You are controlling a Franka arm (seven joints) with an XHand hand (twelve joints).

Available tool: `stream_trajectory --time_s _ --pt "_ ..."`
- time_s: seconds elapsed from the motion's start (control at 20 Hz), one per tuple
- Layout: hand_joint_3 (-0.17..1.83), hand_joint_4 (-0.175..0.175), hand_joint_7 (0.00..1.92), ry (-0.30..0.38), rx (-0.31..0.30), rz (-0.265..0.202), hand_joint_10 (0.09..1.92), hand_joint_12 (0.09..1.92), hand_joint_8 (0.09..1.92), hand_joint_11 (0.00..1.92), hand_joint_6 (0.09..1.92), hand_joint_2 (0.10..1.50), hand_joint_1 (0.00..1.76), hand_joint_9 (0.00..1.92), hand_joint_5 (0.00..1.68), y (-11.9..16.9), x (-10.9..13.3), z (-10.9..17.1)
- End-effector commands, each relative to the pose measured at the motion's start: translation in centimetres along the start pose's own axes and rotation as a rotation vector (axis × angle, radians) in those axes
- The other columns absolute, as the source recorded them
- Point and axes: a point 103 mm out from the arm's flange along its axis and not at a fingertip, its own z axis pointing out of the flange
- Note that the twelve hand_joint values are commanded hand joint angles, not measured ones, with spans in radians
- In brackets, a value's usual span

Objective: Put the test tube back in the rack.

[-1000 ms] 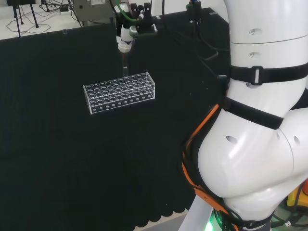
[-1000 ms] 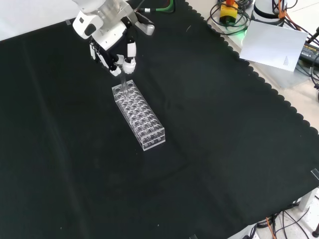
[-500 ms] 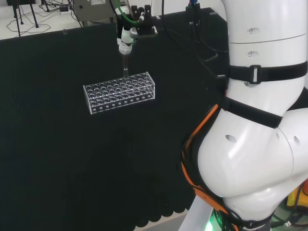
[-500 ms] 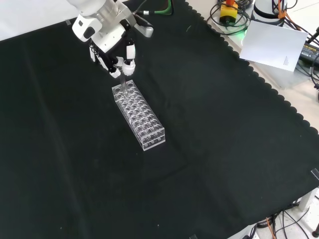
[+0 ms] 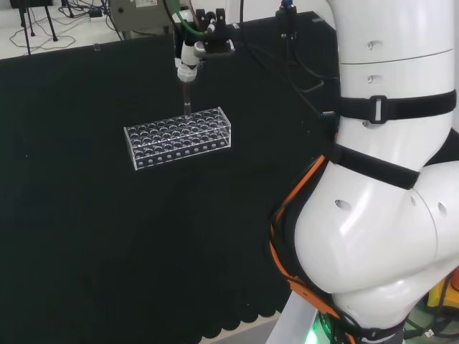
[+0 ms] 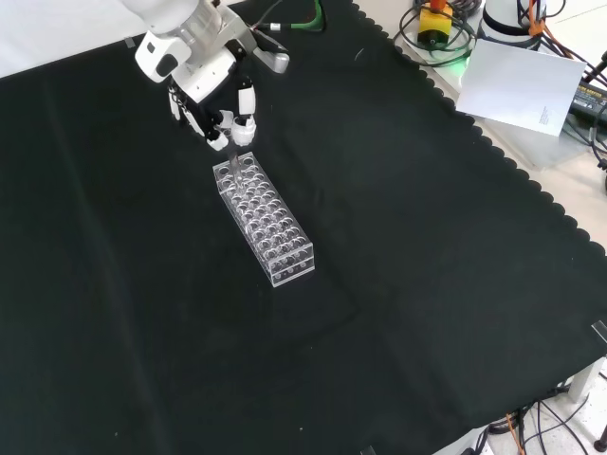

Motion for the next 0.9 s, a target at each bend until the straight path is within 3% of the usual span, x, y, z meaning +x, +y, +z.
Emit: stream_trajectory --time_s 0.05,0.9 --pt "0.23 -0.175 1.74 0.002 0.008 0.006 0.29 1.15 0.43 0.96 0.23 0.82 1.43 1.42 1.42 0.1 -0.1 0.2" --pt "0.23 -0.175 1.74 0.006 0.028 -0.001 0.30 1.15 0.43 0.96 0.23 0.82 1.43 1.42 1.42 1.3 0.0 1.7"
